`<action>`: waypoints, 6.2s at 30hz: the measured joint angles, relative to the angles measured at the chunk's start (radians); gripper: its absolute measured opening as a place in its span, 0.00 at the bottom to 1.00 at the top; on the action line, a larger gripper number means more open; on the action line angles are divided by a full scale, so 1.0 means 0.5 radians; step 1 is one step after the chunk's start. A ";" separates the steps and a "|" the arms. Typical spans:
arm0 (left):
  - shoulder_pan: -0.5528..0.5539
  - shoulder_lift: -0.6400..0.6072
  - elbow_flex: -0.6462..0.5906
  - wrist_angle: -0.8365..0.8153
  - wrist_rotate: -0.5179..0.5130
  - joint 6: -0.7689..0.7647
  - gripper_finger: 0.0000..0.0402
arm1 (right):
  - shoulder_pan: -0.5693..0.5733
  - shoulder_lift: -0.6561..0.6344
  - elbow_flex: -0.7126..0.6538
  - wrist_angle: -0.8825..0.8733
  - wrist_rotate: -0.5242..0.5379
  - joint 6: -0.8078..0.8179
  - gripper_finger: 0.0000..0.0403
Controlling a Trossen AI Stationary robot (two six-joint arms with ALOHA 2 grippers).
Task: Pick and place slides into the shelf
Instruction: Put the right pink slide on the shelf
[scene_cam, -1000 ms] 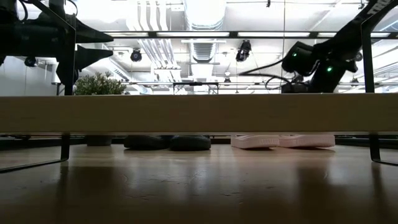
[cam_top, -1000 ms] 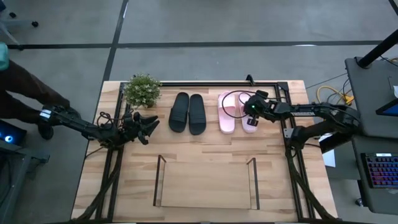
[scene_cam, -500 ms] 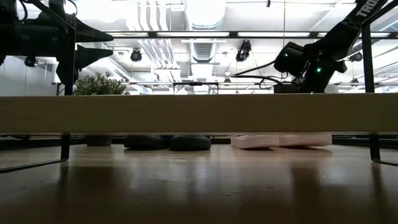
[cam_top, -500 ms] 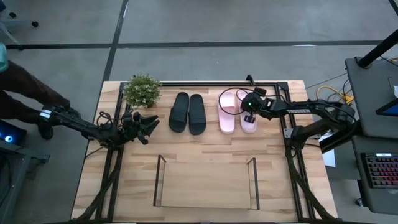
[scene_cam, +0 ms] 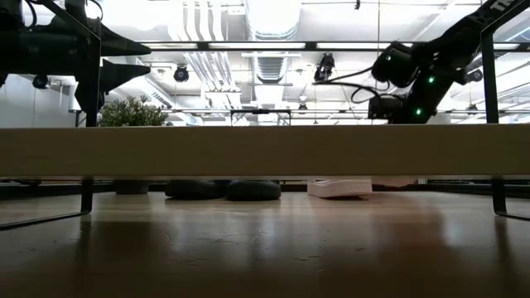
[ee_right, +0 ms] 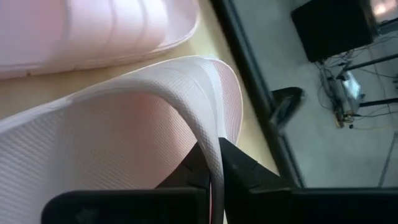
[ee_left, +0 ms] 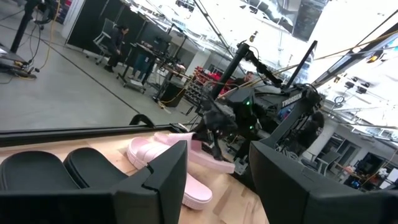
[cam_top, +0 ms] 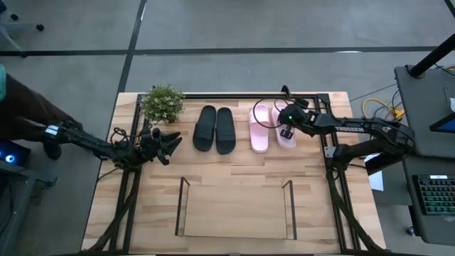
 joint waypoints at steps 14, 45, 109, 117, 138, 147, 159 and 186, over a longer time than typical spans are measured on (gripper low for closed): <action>0.000 0.003 0.000 0.003 0.001 0.001 0.40 | 0.039 -0.171 0.660 -0.787 0.149 0.113 0.02; 0.000 0.004 -0.001 0.004 0.001 0.009 0.40 | 1.357 0.328 1.895 -2.179 0.566 1.649 0.02; -0.001 0.035 -0.004 0.000 0.003 0.019 0.40 | 2.311 1.713 2.751 -2.724 0.098 2.872 0.02; 0.000 0.037 -0.004 0.000 0.003 0.018 0.40 | 2.340 1.709 2.630 -2.726 0.061 2.884 0.02; 0.000 0.046 -0.005 0.000 0.003 0.018 0.40 | 2.492 1.894 2.484 -2.728 0.118 2.934 0.02; 0.000 0.048 -0.005 0.000 0.003 0.018 0.40 | 2.498 1.897 2.552 -2.727 0.141 2.831 0.02; -0.001 0.080 -0.005 0.000 0.003 0.018 0.40 | 2.537 1.897 2.572 -2.727 0.186 2.739 0.02; 0.000 0.095 -0.003 0.002 0.005 0.008 0.40 | 2.552 1.898 2.430 -2.727 0.304 2.749 0.02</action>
